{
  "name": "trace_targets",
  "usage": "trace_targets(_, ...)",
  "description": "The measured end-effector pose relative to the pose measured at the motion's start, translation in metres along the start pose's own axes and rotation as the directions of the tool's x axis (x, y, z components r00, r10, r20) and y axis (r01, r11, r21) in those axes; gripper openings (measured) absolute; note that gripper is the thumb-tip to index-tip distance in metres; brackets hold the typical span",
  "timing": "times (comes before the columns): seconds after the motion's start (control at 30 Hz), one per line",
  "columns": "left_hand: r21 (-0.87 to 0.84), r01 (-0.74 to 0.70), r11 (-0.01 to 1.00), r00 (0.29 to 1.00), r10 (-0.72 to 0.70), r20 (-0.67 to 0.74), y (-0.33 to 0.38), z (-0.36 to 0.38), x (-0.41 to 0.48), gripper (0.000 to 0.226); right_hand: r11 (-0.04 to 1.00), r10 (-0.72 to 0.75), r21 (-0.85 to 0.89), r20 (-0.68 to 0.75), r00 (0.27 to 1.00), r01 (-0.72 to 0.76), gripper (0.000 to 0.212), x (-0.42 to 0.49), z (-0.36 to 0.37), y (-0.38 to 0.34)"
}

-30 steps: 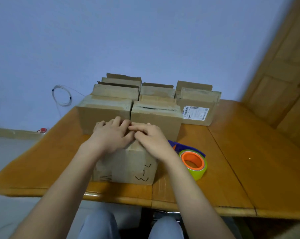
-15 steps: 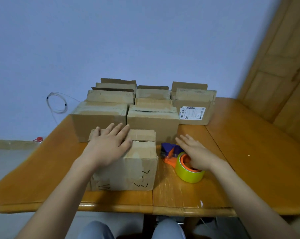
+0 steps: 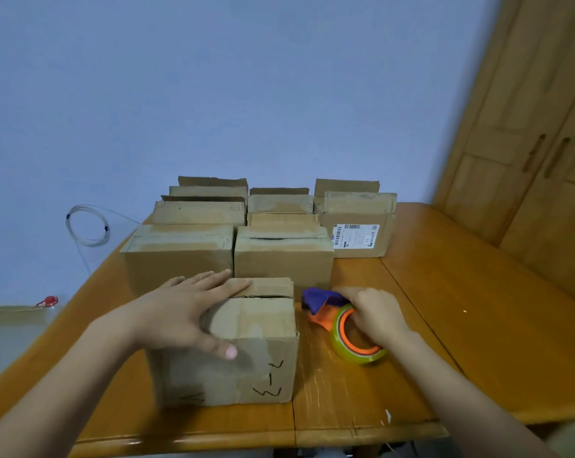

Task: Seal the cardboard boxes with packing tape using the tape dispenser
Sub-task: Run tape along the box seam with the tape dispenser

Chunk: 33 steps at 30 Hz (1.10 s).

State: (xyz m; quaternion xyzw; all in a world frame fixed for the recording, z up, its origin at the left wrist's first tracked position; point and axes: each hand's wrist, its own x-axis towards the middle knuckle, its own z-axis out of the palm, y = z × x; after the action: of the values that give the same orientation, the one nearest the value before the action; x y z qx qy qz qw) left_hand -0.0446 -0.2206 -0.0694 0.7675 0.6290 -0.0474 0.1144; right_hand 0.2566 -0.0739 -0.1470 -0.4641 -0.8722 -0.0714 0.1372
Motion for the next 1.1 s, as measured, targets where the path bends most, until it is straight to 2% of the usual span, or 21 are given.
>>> trace_targets(0.07,0.074,-0.009,0.997,1.000,0.010,-0.014,-0.004,0.001,0.002,0.101,0.999,-0.045,0.008,-0.194,0.980,0.048,0.049,-0.004,-0.011,-0.001)
trace_targets(0.13,0.126,-0.029,0.992,0.996,0.039,-0.074,-0.004,0.007,0.004,0.097,0.997,-0.071,-0.003,-0.364,0.928,0.075,0.053,-0.007,-0.019,0.002)
trace_targets(0.27,0.133,-0.039,0.990,0.980,0.064,-0.189,0.000,0.014,0.008,0.095,0.994,-0.088,0.007,-0.532,0.842,0.108,0.054,-0.006,-0.045,0.011)
trace_targets(0.4,0.138,-0.065,0.988,0.970,0.095,-0.224,0.023,0.016,0.020,0.100,0.989,-0.071,0.058,-0.619,0.783,0.136,0.047,0.004,-0.080,0.010)
trace_targets(0.5,0.143,-0.085,0.986,0.960,0.120,-0.254,0.047,0.012,0.036,0.097,0.982,-0.067,0.090,-0.658,0.750,0.167,0.053,0.009,-0.102,0.006)
trace_targets(0.67,0.176,-0.102,0.979,0.943,0.152,-0.296,0.080,0.001,0.064,0.096,0.970,-0.151,0.050,-0.643,0.751,0.237,0.057,0.012,-0.122,0.005)
trace_targets(0.73,0.167,-0.112,0.980,0.951,0.155,-0.269,0.084,0.005,0.072,0.098,0.968,-0.172,0.029,-0.642,0.747,0.248,0.055,0.014,-0.124,0.006)
trace_targets(0.8,0.111,-0.109,0.988,0.963,0.132,-0.234,0.081,0.006,0.075,0.102,0.965,-0.189,0.024,-0.633,0.751,0.263,0.053,0.013,-0.123,0.005)
trace_targets(0.87,0.016,-0.103,0.995,0.958,0.104,-0.267,0.077,0.002,0.071,0.104,0.962,-0.203,0.018,-0.625,0.754,0.274,0.053,0.012,-0.123,0.003)
trace_targets(0.93,-0.080,-0.089,0.993,0.909,0.048,-0.414,0.073,-0.005,0.066,0.097,0.959,-0.215,0.014,-0.612,0.761,0.282,0.056,0.011,-0.123,0.002)
trace_targets(1.03,-0.199,-0.137,0.971,0.740,-0.034,-0.672,0.068,-0.012,0.063,0.067,0.962,-0.201,0.035,-0.583,0.787,0.272,0.054,0.013,-0.122,0.000)
trace_targets(1.1,-0.196,-0.174,0.965,0.647,-0.038,-0.762,0.068,-0.015,0.062,0.057,0.964,-0.193,0.042,-0.569,0.800,0.262,0.054,0.014,-0.122,-0.004)
